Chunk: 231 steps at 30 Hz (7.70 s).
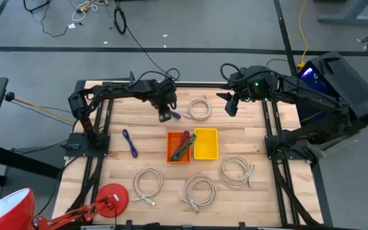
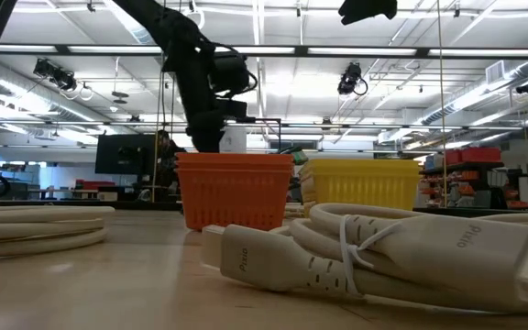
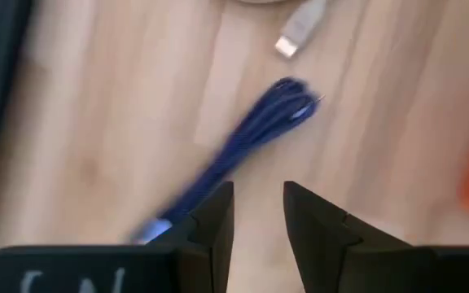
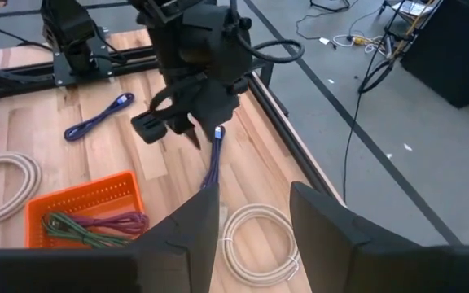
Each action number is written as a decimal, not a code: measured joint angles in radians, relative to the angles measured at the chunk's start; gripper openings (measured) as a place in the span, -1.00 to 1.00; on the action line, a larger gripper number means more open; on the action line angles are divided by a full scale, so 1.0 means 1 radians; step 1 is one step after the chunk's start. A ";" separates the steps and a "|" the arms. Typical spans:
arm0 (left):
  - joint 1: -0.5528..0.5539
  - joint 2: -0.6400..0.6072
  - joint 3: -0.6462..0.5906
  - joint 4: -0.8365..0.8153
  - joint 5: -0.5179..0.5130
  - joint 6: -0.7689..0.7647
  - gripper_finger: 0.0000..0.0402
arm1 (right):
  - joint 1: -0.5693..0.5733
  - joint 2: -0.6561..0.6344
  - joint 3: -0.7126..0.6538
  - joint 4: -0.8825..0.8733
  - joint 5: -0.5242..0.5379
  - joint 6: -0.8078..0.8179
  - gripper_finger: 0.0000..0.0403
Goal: Pick & Place USB Port
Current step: Put the purple charger cable into the orange basket
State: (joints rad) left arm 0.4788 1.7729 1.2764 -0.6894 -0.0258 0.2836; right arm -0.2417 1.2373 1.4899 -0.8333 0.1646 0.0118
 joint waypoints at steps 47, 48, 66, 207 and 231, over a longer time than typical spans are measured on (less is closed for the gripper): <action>-0.032 0.206 0.080 0.073 -0.162 0.413 -0.03 | 0.018 0.000 0.000 0.001 0.002 0.156 -0.24; -0.029 0.206 0.080 0.070 -0.145 0.413 -0.04 | 0.018 0.000 0.000 0.001 0.001 0.156 -0.24; -0.004 0.296 0.084 0.040 -0.074 0.409 -0.51 | 0.047 0.000 0.000 -0.006 0.002 0.171 -0.24; -0.161 -0.529 0.078 0.325 -0.152 -0.351 -0.81 | 0.355 0.256 -0.506 0.966 -0.072 0.643 -0.97; -0.162 -0.529 0.078 0.349 -0.100 -0.377 -0.80 | 0.285 0.307 -0.506 0.863 -0.103 0.526 -0.97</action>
State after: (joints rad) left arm 0.3164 1.2438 1.3544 -0.3401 -0.1261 -0.0937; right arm 0.0437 1.5440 0.9842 0.0296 0.0620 0.5377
